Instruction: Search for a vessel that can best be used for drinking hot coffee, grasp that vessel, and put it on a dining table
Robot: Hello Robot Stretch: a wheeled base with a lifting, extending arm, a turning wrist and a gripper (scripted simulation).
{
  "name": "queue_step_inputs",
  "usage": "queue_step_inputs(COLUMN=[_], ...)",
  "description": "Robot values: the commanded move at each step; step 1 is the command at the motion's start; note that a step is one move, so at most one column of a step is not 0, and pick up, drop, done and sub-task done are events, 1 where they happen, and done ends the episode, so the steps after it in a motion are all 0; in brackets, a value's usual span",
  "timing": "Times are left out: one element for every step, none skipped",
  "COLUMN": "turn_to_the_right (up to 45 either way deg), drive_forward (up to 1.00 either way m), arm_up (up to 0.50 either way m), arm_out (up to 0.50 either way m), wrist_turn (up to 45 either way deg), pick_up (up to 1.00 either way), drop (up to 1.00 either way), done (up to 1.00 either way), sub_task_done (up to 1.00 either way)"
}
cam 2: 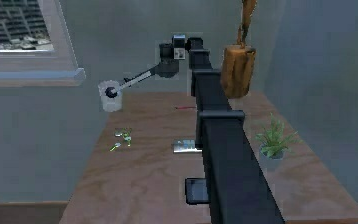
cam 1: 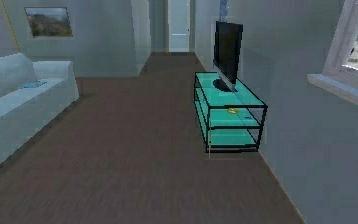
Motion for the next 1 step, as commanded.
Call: queue_step_inputs(turn_to_the_right=[0.0], drive_forward=[0.0], arm_up=[0.0], arm_out=[0.0], wrist_turn=[-45.0], pick_up=[0.0], drop=[0.0], done=[0.0], sub_task_done=[0.0])
